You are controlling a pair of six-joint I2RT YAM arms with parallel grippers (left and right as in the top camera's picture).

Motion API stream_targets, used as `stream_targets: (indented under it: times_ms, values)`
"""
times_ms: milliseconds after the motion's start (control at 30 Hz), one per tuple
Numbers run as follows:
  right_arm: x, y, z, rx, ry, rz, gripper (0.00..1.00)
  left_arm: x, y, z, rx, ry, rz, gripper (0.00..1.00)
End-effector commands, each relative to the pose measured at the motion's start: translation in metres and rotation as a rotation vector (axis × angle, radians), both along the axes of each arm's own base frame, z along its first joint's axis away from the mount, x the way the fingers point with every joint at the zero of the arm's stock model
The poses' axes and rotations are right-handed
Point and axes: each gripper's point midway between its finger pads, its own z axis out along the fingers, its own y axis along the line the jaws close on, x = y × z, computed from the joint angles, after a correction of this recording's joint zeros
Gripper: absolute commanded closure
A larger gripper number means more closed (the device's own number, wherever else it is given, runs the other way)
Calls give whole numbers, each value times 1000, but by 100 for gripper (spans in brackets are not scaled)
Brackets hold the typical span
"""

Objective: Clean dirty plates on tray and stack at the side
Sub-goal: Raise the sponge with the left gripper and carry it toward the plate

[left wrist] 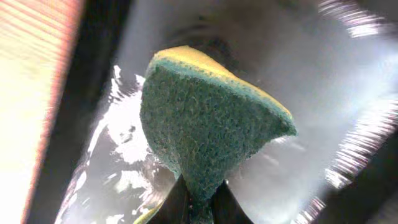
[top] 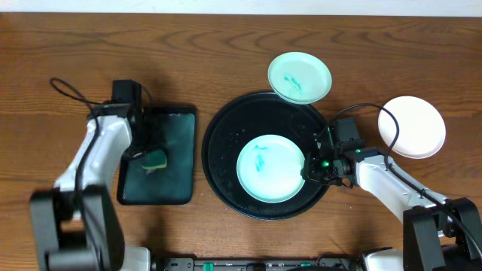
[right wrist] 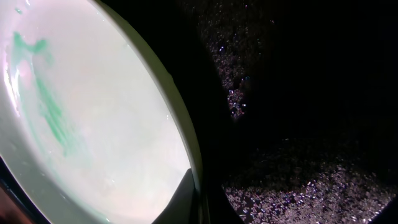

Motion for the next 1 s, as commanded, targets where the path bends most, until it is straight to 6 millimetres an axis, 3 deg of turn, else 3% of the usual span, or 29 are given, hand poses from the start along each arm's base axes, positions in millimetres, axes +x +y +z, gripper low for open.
stream_targets:
  times_ms: [0, 233, 467, 633, 967]
  values:
    - [-3, 4, 0, 21, 17, 0, 99, 6, -2, 55, 13, -183, -41, 93]
    - [-1, 5, 0, 22, 8, 1, 99, 0, -14, 139, 81, -474, -196, 93]
    - [0, 5, 0, 24, 5, 1, 99, -10, -41, 192, 104, -681, -317, 93]
    - [0, 5, 0, 23, 5, 1, 99, -12, -53, 209, 102, -750, -364, 93]
    - [0, 5, 0, 23, 5, 1, 99, -11, -55, 209, 105, -756, -379, 93]
